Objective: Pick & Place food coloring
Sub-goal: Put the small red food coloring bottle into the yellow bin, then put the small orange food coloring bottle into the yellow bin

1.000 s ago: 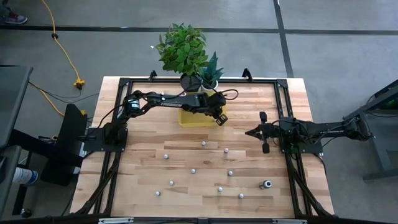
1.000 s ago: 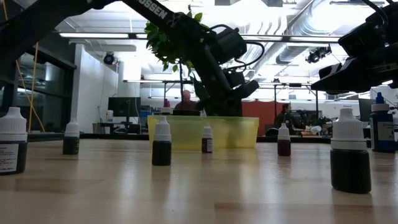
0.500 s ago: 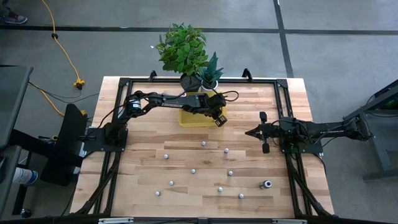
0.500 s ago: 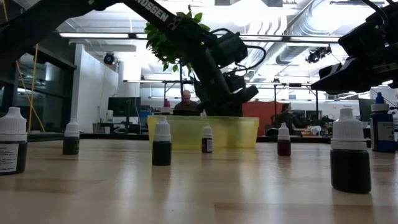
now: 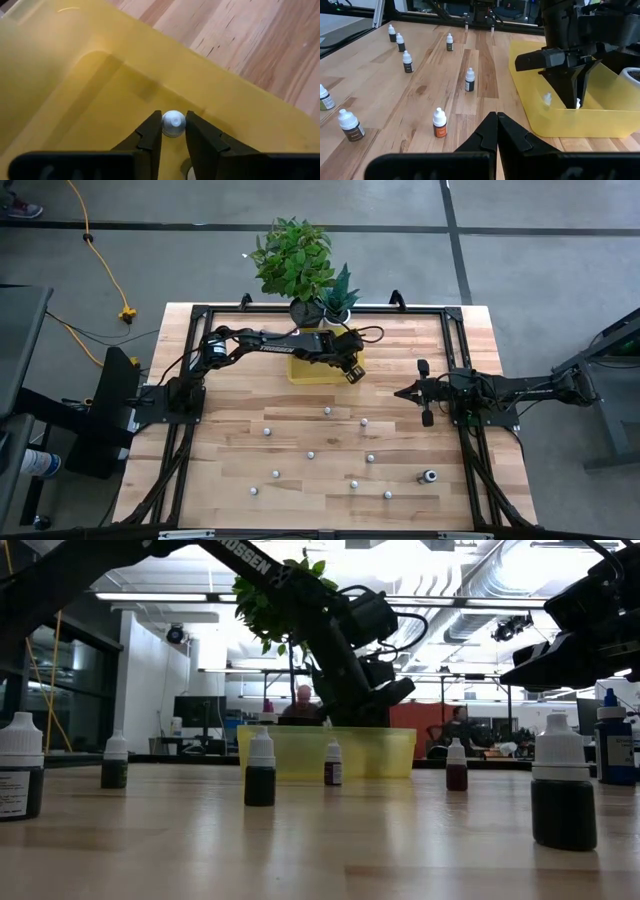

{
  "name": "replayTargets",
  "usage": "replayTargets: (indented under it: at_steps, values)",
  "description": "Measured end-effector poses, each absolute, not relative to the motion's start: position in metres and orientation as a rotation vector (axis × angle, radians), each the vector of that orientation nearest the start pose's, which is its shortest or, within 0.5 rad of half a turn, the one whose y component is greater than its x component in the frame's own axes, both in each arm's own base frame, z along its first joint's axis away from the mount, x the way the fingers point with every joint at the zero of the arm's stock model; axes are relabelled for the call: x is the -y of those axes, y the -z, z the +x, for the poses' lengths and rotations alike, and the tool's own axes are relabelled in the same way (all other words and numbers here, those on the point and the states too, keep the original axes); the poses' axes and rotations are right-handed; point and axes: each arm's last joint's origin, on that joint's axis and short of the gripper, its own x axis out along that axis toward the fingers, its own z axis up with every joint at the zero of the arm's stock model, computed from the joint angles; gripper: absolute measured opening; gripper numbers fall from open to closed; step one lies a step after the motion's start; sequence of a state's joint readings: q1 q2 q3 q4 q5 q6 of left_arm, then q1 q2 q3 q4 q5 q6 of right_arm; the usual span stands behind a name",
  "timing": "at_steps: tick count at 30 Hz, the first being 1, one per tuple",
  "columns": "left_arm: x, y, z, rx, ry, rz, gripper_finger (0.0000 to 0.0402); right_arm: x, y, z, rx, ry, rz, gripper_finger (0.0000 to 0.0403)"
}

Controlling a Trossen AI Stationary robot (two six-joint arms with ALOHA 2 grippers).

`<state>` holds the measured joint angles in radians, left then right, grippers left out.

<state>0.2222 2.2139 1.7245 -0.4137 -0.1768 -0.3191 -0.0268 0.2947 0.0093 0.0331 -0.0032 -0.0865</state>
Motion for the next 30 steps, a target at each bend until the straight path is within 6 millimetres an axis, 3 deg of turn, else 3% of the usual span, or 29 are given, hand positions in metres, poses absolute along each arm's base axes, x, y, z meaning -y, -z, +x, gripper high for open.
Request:
replayTargets:
  at_steps: [15, 23, 30]
  values:
    - [-0.112, -0.181, 0.471, -0.83, -0.523, -0.297, 0.0097, 0.003, -0.145, 0.113, -0.253, 0.012, -0.082, 0.0]
    - [-0.112, -0.224, 0.482, -0.779, -0.477, -0.221, 0.0097, 0.003, -0.145, 0.113, -0.253, 0.013, -0.083, 0.0]
    - [-0.084, -0.266, 0.491, -0.704, -0.282, -0.138, 0.0097, 0.003, -0.145, 0.113, -0.253, 0.012, -0.083, 0.0]
